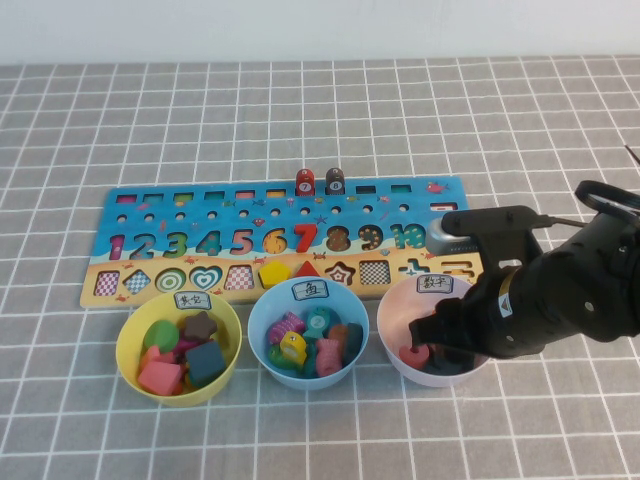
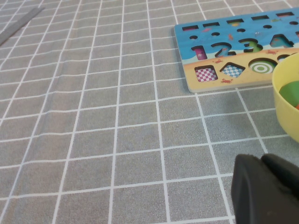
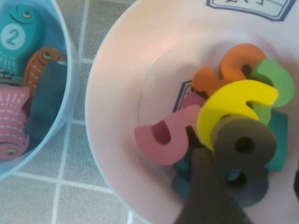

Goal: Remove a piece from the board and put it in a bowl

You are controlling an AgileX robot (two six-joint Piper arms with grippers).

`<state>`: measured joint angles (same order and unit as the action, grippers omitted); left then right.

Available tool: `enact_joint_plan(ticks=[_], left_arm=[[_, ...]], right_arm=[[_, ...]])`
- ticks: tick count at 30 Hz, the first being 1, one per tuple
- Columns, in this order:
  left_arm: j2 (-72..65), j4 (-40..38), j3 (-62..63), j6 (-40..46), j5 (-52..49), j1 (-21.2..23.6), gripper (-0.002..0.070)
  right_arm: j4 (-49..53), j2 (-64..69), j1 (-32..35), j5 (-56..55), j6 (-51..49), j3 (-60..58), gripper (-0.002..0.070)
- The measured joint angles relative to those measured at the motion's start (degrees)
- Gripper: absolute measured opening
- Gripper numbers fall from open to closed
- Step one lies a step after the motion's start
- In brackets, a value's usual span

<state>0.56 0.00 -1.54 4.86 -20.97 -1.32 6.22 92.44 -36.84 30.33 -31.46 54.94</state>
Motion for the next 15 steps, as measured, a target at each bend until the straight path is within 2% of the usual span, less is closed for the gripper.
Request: enact_joint_plan(ticks=[15], left_arm=[[0.0,0.0,0.0,0.0,0.0,0.0,-0.0004]], right_arm=[[-0.11,0.03,0.0,-0.23,-0.09,0.0,0.0365]])
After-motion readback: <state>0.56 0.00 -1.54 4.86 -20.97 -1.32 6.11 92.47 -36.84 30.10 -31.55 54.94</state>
